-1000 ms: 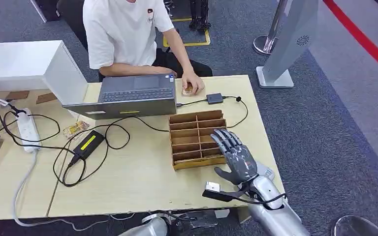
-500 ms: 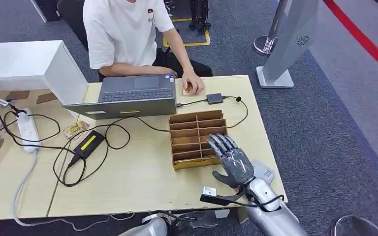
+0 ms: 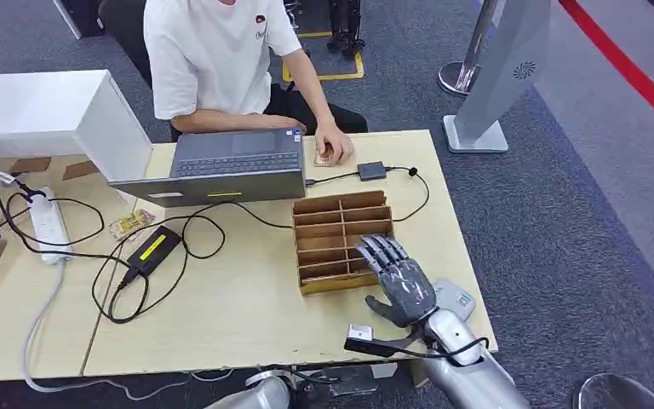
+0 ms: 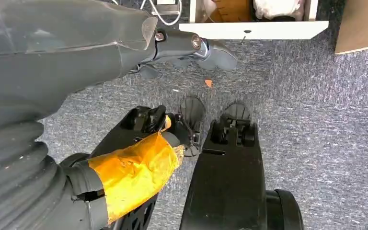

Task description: Pass the card to the sensor for recognition and then transmit it.

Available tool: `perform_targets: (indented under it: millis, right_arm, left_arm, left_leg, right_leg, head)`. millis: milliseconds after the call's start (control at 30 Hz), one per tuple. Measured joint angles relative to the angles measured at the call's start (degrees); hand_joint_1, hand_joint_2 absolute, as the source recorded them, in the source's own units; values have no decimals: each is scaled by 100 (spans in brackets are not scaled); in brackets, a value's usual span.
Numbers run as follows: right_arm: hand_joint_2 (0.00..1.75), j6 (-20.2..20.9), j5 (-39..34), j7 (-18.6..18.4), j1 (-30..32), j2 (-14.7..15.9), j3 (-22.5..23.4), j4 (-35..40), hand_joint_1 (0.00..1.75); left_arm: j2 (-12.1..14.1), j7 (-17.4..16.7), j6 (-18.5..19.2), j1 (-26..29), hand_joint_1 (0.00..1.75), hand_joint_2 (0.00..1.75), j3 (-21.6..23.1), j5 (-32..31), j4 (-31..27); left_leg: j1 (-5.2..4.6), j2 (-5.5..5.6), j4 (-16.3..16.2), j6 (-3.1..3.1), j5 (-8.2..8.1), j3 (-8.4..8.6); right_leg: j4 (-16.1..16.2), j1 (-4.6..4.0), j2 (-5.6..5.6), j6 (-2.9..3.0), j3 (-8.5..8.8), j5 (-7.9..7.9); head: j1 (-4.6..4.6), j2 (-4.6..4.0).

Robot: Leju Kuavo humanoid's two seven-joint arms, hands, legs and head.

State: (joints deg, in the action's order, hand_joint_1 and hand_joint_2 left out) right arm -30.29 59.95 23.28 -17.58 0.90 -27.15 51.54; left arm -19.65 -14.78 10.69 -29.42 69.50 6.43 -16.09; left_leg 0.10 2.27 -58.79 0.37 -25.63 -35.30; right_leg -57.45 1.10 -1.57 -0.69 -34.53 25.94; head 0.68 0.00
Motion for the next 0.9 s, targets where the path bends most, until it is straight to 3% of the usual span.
perform_targets:
  millis: [667,800,900]
  right_arm:
    - [175,90,-203,26,-106,-4,-9,-20,175]
    - [175,107,-184,-20,-65,11,24,29,175]
    - [175,135,-173,-31,-24,22,33,81,175]
  left_arm:
    - [0,42,-4,0,0,175,0,11,0]
    - [0,52,-348,-2,0,175,0,-81,0]
    - [0,50,-336,-5,0,175,2,-136,0]
  left_leg:
    - [0,0,-1,0,0,4]
    - [0,0,-1,0,0,5]
    - [0,-1,-1,0,0,5]
  right_leg:
    - [0,0,0,0,2,0]
    - [0,0,0,0,3,0]
    - [0,0,-1,0,3,0]
  head:
    - [0,0]
    - [0,0]
    - [2,0]
